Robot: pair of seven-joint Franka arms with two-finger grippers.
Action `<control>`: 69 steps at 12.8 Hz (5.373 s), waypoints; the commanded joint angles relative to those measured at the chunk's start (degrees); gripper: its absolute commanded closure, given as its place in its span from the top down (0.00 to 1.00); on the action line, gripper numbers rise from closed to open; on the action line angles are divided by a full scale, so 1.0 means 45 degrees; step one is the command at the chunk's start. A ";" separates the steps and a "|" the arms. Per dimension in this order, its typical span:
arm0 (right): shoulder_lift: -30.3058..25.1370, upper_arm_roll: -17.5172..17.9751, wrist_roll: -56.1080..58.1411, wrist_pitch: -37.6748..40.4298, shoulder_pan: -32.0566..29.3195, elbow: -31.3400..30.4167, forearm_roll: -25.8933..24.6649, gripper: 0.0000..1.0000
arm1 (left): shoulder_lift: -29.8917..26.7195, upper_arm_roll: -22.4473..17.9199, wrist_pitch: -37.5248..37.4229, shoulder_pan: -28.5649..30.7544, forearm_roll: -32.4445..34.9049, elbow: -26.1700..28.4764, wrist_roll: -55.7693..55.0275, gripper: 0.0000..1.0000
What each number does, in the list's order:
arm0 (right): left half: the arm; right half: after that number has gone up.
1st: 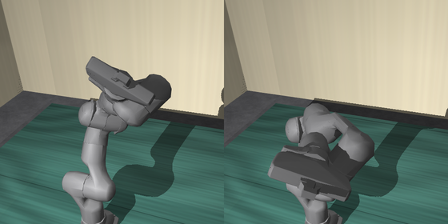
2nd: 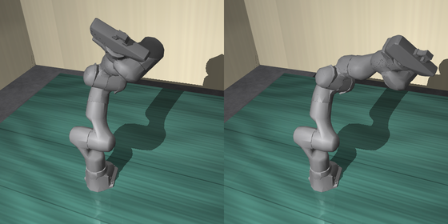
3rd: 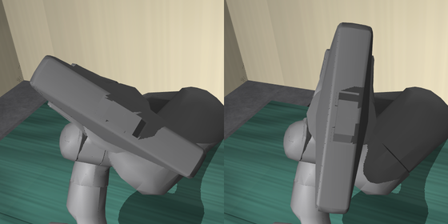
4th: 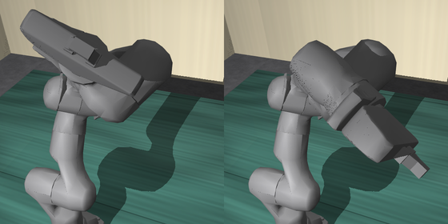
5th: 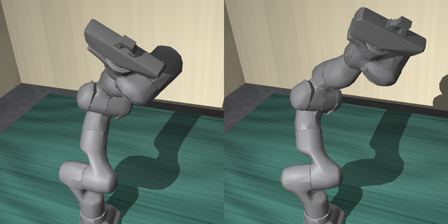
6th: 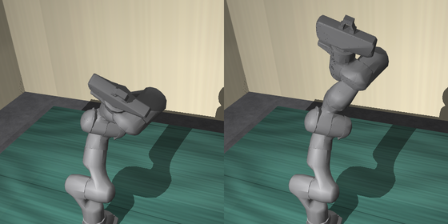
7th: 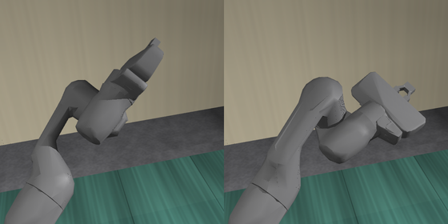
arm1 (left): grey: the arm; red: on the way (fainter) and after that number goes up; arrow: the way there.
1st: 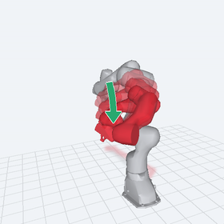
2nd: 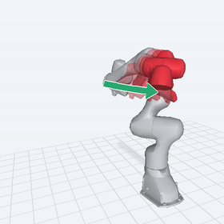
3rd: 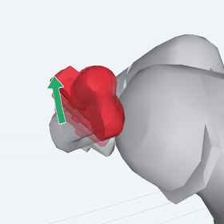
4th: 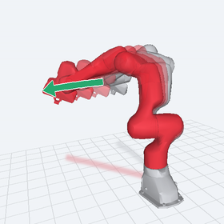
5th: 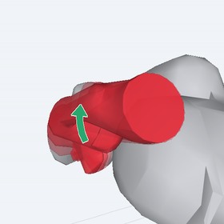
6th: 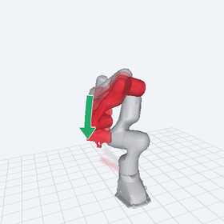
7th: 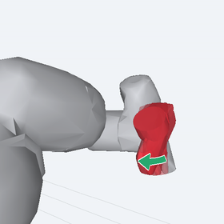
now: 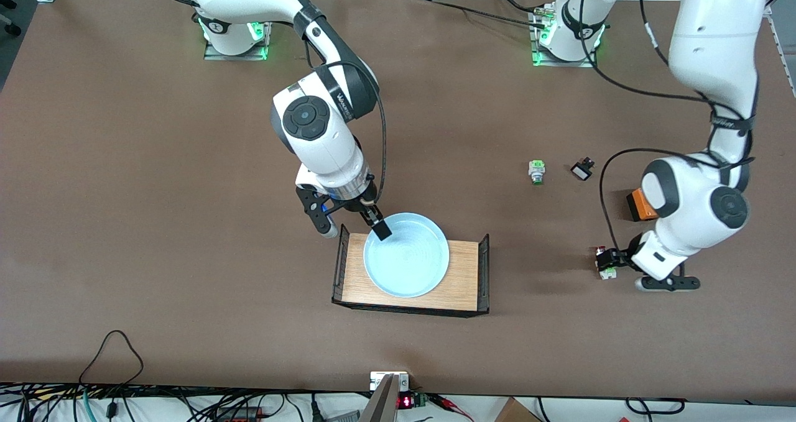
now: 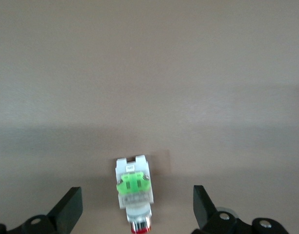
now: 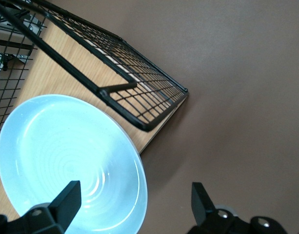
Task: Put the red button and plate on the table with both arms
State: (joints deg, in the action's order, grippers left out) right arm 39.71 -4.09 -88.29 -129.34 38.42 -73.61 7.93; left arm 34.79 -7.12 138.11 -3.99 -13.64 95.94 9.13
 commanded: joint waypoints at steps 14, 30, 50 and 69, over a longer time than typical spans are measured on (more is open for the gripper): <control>0.0804 -0.0106 -0.0614 -0.0907 0.0133 0.0382 0.0054 0.64 | -0.6400 -0.0177 -1.1334 0.0632 0.1605 -0.2570 -0.0447 1.00; 0.0727 -0.0087 -0.0418 -0.0848 0.0172 0.0382 0.0034 0.02 | -0.7223 0.1073 -1.1550 0.1218 0.2464 -0.1944 -0.1697 1.00; -0.3901 -0.0048 0.5081 0.5591 -0.2207 -0.0261 0.1441 0.00 | -0.7340 0.1112 -1.1960 0.1237 0.2367 -0.2140 -0.1581 1.00; -0.6187 -0.0126 1.7586 0.6303 -0.7853 -0.6841 -0.0609 0.00 | -0.7672 0.1190 -1.1765 0.1237 0.2484 -0.2179 -0.1542 1.00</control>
State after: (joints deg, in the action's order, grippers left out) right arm 14.89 -5.46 -12.36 -97.85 4.86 -98.78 6.61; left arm 0.96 -2.40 85.39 0.94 -2.33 86.65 1.46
